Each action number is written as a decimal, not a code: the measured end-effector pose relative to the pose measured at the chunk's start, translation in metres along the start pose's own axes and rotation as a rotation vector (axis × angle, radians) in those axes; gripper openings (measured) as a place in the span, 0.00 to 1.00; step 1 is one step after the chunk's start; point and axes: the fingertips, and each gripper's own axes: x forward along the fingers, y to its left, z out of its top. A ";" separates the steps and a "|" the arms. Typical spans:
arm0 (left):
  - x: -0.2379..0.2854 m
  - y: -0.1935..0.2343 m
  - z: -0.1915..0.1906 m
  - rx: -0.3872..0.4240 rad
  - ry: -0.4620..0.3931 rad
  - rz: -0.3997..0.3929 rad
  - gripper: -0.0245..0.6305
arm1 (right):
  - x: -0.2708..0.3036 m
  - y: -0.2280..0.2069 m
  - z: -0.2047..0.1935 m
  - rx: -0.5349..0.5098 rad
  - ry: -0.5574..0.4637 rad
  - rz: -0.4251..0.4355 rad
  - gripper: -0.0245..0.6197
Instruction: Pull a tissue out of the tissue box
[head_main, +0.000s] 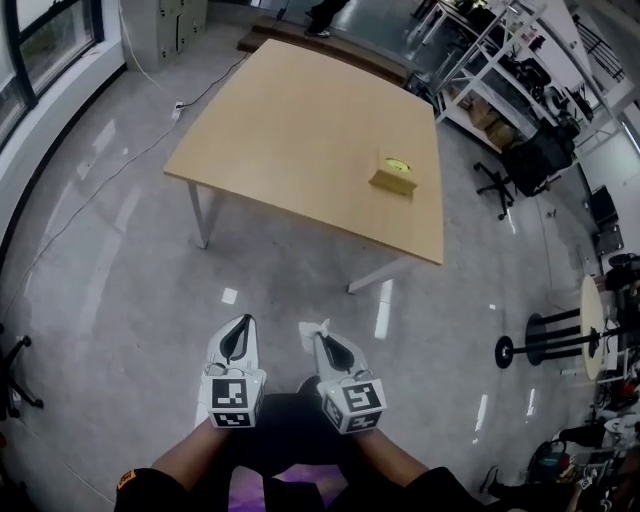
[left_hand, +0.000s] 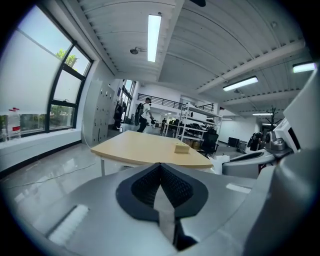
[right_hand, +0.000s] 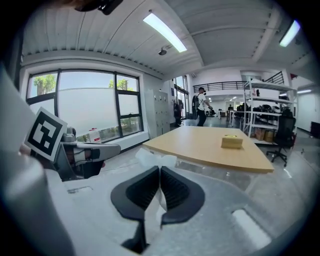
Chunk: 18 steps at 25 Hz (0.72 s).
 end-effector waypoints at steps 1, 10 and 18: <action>0.002 -0.005 -0.001 0.005 0.004 -0.021 0.07 | -0.005 -0.003 -0.003 0.009 -0.002 -0.023 0.04; 0.018 -0.059 -0.011 0.093 0.048 -0.198 0.07 | -0.044 -0.032 -0.028 0.083 -0.044 -0.188 0.04; 0.016 -0.083 -0.007 0.135 0.047 -0.233 0.07 | -0.066 -0.052 -0.028 0.116 -0.077 -0.254 0.03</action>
